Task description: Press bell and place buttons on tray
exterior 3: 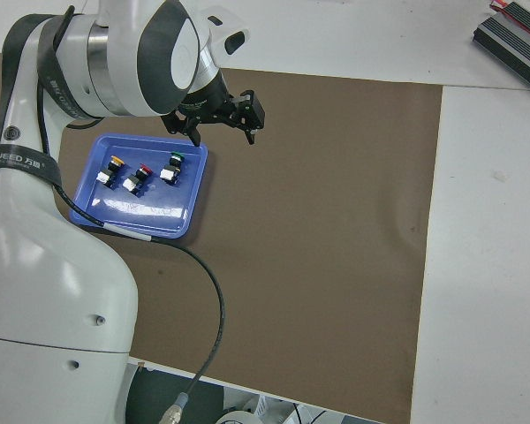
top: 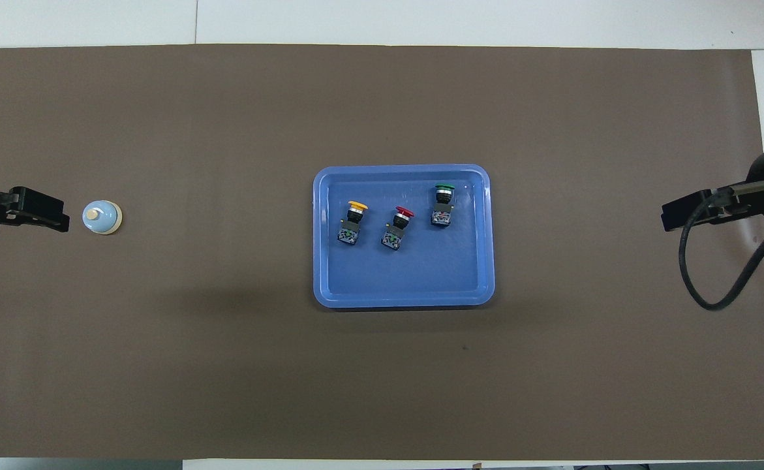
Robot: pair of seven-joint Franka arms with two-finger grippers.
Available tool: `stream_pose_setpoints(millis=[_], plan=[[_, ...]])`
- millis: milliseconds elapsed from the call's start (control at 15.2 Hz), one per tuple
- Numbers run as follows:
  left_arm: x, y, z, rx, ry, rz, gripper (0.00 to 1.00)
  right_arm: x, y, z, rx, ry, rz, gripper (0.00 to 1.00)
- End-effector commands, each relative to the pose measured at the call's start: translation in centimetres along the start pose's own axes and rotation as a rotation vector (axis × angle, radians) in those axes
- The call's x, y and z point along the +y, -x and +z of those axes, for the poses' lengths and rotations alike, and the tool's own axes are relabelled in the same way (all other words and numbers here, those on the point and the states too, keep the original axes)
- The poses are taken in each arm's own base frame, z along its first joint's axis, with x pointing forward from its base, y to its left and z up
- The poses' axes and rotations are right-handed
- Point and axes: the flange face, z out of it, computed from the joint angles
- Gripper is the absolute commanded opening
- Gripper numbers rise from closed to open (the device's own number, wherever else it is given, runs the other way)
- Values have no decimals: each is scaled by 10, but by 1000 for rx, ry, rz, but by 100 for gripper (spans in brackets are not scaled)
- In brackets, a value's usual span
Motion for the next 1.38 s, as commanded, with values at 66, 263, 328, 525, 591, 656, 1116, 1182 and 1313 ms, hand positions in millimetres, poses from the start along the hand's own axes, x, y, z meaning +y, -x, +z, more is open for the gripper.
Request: stream_pose_setpoints(millis=[66, 263, 328, 525, 591, 656, 1116, 1182, 1313], plan=[[0, 3, -4, -5, 6, -11, 100, 5, 1, -1, 26, -43, 39, 100], [0, 3, -4, -5, 6, -11, 100, 12, 1, -3, 31, -52, 55, 100], [0, 3, -4, -5, 6, -11, 100, 14, 1, -3, 31, -53, 75, 100], [0, 3, -4, -5, 6, -11, 100, 16, 2, -4, 30, -53, 94, 100], [0, 3, -4, -5, 6, -11, 100, 16, 2, -3, 29, -53, 94, 100], [0, 3, -4, -5, 6, -11, 100, 17, 2, -3, 27, -53, 95, 100], [0, 3, -4, -5, 6, -11, 100, 17, 3, -5, 30, -56, 93, 100], [0, 3, -4, -5, 6, -11, 100, 17, 3, -5, 31, -57, 92, 100], [0, 3, -4, -5, 6, -11, 100, 19, 4, -6, 33, -101, 101, 100]])
